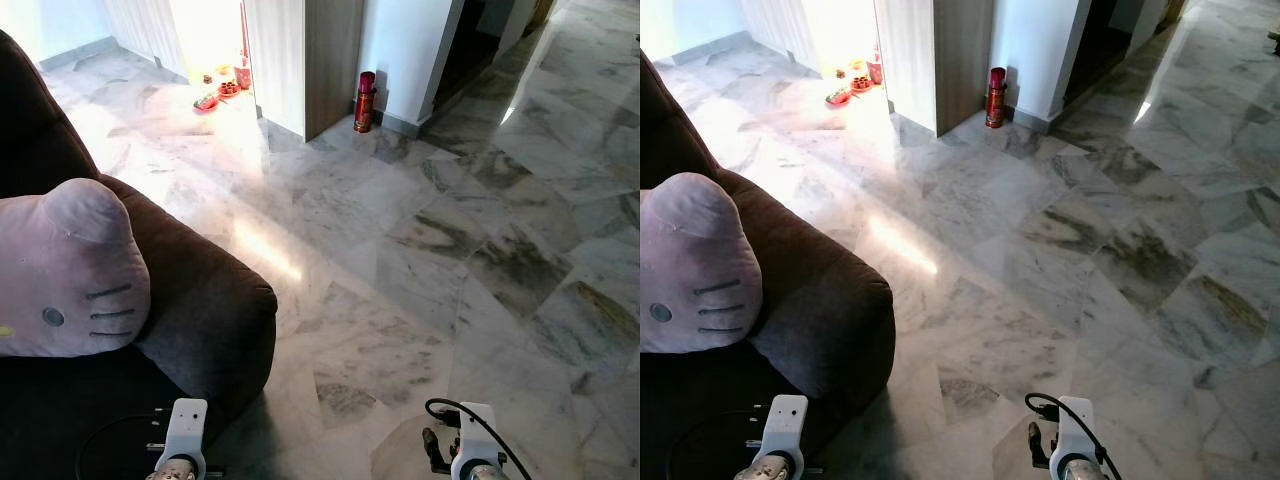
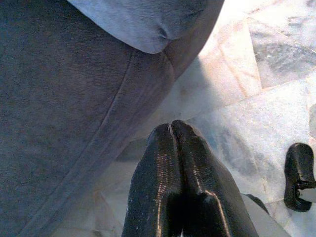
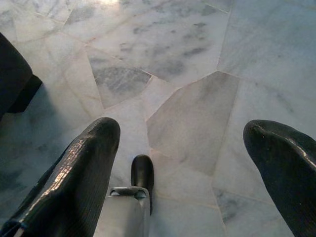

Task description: Move the pillow to the sofa from floor

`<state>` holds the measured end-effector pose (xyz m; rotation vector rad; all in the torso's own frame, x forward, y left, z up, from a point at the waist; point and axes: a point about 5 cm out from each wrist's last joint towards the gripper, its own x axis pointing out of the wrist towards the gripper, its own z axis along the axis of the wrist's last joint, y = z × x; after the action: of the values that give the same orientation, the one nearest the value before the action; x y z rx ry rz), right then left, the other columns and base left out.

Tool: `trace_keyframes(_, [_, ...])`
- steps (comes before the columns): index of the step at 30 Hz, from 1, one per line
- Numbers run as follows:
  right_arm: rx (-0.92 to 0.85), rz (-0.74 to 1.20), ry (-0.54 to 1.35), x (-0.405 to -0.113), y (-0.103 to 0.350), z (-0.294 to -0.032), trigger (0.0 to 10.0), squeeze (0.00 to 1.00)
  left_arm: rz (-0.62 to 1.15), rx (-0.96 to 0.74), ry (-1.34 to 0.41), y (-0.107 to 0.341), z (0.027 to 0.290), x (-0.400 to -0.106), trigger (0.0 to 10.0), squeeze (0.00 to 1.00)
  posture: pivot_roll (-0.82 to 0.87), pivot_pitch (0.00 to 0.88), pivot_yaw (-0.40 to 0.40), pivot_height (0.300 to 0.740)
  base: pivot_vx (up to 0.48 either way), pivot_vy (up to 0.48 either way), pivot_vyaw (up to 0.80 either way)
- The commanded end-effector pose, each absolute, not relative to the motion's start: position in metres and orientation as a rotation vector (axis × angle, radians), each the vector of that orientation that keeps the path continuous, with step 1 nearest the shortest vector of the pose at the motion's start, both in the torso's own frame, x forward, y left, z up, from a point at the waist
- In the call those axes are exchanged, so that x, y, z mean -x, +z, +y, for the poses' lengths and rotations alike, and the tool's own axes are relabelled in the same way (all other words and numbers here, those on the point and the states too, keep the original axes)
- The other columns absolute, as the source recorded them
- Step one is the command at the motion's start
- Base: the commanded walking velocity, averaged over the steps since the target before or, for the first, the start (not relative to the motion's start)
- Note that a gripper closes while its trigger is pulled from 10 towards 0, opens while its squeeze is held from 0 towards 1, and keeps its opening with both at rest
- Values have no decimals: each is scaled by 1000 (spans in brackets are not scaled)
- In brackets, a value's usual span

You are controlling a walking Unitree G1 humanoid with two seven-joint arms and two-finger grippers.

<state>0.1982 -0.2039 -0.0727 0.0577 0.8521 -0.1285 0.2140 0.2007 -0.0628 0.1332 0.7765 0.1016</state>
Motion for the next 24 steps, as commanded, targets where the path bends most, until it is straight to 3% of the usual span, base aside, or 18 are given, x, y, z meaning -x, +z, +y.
trace_keyframes(1, [-59, 864, -133, -194, -74, -206, 10000, 0, 805, -141, 103, -67, 201, -208, 10000, 0, 51, 98, -20, 740, 0, 0, 0])
trace_keyframes(24, [-51, 874, -120, -194, -75, -203, 10000, 0, 809, -139, 103, -67, 201, -208, 10000, 0, 48, 106, -19, 740, 0, 0, 0])
